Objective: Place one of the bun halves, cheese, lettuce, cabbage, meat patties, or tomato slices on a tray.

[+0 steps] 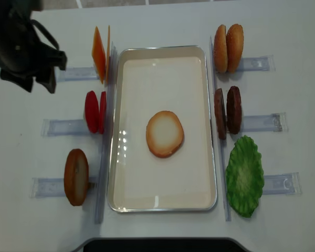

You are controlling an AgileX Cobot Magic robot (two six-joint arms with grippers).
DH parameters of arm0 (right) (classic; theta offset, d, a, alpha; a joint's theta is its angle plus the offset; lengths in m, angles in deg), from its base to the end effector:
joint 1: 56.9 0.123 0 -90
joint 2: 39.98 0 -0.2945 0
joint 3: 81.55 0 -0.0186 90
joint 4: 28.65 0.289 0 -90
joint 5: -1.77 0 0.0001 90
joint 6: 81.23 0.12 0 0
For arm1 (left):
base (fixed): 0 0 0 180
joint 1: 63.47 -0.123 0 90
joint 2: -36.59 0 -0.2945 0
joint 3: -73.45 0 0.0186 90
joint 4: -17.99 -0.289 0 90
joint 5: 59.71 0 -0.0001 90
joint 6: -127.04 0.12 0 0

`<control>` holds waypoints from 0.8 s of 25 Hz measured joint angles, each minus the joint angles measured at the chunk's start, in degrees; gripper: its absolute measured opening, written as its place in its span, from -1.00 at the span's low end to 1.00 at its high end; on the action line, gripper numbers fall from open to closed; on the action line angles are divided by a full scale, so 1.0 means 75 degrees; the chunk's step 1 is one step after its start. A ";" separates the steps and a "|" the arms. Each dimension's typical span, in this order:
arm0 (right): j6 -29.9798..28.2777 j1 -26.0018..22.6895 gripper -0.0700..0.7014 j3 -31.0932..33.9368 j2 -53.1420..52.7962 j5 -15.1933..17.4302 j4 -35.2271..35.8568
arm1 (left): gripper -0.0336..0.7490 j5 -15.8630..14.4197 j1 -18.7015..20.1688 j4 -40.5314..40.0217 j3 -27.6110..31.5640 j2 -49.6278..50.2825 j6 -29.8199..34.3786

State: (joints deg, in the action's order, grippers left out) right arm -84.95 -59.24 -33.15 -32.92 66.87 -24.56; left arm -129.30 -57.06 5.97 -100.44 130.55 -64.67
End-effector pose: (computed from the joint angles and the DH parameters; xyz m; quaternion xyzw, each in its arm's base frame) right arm 0.0387 0.0062 0.2775 -0.0134 0.8678 0.0093 0.4966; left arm 0.3306 -0.0136 0.2689 -0.0183 0.9907 0.0856 0.1044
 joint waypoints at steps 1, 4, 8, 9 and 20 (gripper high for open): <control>0.0000 0.0000 -0.08 0.0000 0.0000 0.0000 0.0000 | 0.14 0.0000 -0.0373 -0.0046 0.0000 0.0000 0.0195; 0.0000 0.0000 -0.08 0.0000 0.0000 0.0000 0.0000 | 0.14 0.0000 -0.1581 -0.0151 0.0000 0.0000 0.0701; 0.0000 0.0000 -0.08 0.0000 0.0000 0.0000 0.0000 | 0.14 0.0207 -0.2446 0.0302 0.0478 -0.0680 0.1240; 0.0000 0.0000 -0.08 0.0000 0.0000 0.0000 0.0000 | 0.14 0.0207 -0.2446 0.0302 0.0478 -0.0680 0.1240; 0.0000 0.0000 -0.08 0.0000 0.0000 0.0000 0.0000 | 0.14 0.1007 -0.2077 0.1184 0.4625 -0.5682 0.1508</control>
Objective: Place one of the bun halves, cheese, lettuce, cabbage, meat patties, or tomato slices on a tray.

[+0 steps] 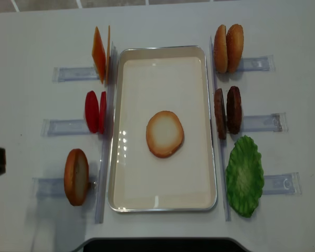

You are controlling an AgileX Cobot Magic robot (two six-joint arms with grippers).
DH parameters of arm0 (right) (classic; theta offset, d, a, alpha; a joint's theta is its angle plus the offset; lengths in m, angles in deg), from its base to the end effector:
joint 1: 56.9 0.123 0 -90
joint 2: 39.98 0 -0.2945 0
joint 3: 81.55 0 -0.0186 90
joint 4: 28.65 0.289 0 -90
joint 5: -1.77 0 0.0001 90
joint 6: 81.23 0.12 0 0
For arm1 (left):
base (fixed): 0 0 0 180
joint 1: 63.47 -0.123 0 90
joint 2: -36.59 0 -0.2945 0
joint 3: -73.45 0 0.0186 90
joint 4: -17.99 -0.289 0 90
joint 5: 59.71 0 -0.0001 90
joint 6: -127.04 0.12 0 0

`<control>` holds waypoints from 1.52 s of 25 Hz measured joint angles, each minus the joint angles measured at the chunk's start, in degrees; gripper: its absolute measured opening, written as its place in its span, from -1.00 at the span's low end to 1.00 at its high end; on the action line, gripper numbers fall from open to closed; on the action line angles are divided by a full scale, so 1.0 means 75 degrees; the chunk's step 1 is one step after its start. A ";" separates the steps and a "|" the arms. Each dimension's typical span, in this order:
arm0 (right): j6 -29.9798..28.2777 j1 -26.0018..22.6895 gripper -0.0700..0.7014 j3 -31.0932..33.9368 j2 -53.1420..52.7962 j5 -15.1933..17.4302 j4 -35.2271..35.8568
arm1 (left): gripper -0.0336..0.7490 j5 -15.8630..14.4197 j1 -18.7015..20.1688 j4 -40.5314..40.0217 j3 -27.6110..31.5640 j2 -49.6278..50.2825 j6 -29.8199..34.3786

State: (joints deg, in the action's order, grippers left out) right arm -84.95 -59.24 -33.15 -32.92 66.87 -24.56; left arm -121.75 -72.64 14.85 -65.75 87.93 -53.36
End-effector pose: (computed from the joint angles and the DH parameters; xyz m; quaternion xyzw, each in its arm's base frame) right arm 0.0387 0.0062 0.2775 -0.0134 0.8678 0.0093 0.4966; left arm 0.1548 0.0309 0.2529 -0.0742 0.9716 0.0435 0.2207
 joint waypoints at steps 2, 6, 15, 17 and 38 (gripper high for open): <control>0.0000 0.0000 -0.08 0.0000 0.0000 0.0000 0.0000 | 0.13 0.0000 0.0298 0.0009 0.0318 -0.0665 0.0052; 0.0000 0.0000 -0.08 0.0000 0.0000 0.0000 0.0000 | 0.11 -0.0025 0.0555 0.0053 0.0584 -0.1708 0.0052; 0.0000 0.0000 -0.08 0.0000 0.0000 0.0000 0.0007 | 0.10 -0.0069 0.0584 0.0227 0.1285 -0.3542 0.0125; 0.0000 0.0000 -0.08 0.0000 0.0000 0.0000 0.0009 | 0.10 -0.0069 0.0584 0.0254 0.1284 -0.3949 0.0132; 0.0001 0.0000 -0.08 0.0000 0.0000 0.0000 0.0017 | -0.01 -0.0203 0.0584 0.0331 0.1284 -0.5957 0.0191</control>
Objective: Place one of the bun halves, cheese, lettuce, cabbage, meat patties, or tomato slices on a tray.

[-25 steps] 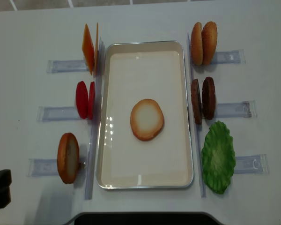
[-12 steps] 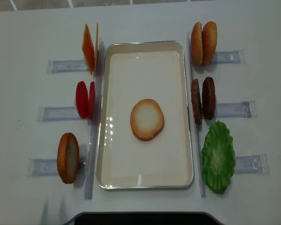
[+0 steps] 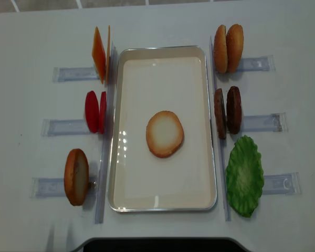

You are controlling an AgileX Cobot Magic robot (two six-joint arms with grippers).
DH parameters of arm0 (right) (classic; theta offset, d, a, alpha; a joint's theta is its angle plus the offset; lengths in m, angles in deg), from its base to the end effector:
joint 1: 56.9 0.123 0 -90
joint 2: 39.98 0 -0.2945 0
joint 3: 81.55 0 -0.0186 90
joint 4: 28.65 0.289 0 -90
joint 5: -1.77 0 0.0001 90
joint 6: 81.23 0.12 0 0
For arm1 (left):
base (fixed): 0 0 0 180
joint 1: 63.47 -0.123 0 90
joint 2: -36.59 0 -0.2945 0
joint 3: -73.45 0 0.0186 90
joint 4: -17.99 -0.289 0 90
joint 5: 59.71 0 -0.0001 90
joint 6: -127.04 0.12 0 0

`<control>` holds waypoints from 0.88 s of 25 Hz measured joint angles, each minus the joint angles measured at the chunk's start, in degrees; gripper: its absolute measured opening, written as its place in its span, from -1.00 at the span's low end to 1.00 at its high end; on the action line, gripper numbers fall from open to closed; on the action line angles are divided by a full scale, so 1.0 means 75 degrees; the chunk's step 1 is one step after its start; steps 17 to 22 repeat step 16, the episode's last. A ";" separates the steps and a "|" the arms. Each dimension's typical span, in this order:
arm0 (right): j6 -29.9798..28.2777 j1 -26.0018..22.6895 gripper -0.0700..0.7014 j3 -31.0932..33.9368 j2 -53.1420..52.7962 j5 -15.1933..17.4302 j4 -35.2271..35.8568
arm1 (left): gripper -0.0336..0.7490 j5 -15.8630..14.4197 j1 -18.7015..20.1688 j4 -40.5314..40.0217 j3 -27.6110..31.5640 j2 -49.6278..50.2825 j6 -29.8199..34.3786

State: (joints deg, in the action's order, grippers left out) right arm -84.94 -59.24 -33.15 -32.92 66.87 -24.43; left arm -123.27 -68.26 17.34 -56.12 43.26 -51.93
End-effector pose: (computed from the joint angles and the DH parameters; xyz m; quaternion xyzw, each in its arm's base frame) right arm 0.0387 0.0064 0.2775 -0.0135 0.8678 0.0105 0.4967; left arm 0.0430 0.0048 0.2685 -0.0288 0.8684 0.0308 0.4941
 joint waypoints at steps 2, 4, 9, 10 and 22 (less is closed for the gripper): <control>0.0000 0.0000 -0.08 0.0000 0.0000 0.0000 0.0000 | -0.04 0.0000 0.0000 0.0000 0.0000 0.0000 0.0000; 0.0000 0.0000 -0.08 0.0000 0.0000 0.0000 0.0000 | -0.08 0.0000 0.0000 0.0000 0.0000 0.0000 0.0000; 0.0000 0.0000 -0.08 0.0000 0.0000 0.0000 0.0000 | -0.22 0.0000 0.0000 0.0000 0.0000 0.0000 0.0000; 0.0000 0.0000 -0.08 0.0000 0.0000 0.0000 0.0000 | -0.26 0.0000 0.0000 0.0000 0.0000 0.0000 0.0000; 0.0007 0.0000 -0.08 0.0000 0.0000 0.0000 0.0000 | -0.46 0.0000 0.0000 0.0000 0.0000 0.0000 0.0000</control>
